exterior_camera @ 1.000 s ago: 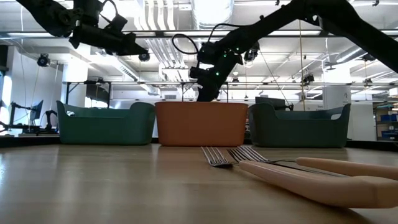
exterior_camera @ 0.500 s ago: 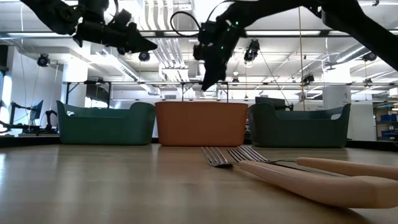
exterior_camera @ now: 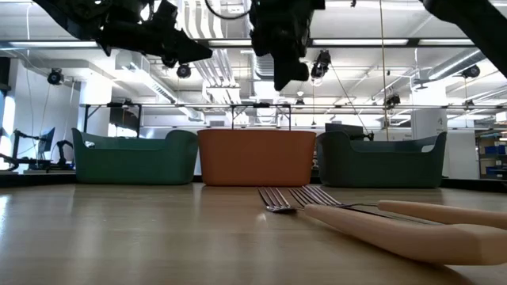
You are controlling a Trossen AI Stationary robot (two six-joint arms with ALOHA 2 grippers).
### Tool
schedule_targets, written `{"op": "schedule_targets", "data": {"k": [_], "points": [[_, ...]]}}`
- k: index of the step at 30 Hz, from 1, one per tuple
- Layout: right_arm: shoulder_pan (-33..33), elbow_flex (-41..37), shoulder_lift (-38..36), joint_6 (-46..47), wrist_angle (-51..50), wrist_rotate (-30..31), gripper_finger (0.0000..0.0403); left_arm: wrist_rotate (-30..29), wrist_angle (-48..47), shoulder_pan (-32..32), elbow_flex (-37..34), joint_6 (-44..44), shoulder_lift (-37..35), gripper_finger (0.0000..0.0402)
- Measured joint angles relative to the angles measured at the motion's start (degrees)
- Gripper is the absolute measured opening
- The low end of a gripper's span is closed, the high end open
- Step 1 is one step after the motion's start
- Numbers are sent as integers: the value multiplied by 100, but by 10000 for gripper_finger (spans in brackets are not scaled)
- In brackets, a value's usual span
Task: Sort silverware by color (type)
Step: Put the white fork into the blue bin
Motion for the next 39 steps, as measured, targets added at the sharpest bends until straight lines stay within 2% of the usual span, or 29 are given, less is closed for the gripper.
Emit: {"op": "schedule_targets", "data": {"k": [5, 12, 17, 21, 26, 32, 39], "points": [[486, -427, -209, 356, 46, 5, 27, -2, -86, -335, -54, -21, 0, 78], [952, -1490, -586, 938, 371, 13, 27, -13, -64, -695, -68, -203, -65, 78], [1170, -2602, -1065, 1549, 586, 19, 27, -17, -44, -990, -68, -302, -103, 78], [1347, -3756, -1758, 2240, 1100, 15, 27, -22, -38, -1147, -68, -305, -103, 77], [1616, -5388, -2879, 3658, 1757, 21, 27, -26, 68, -1190, -70, -534, -105, 78], [2187, -7094, -4147, 6058, 1971, -11, 27, -26, 101, -1190, -70, -579, -105, 78], [3371, -8300, -5404, 8527, 2067, -245, 27, -26, 123, -1190, -70, -613, -105, 77]]}}
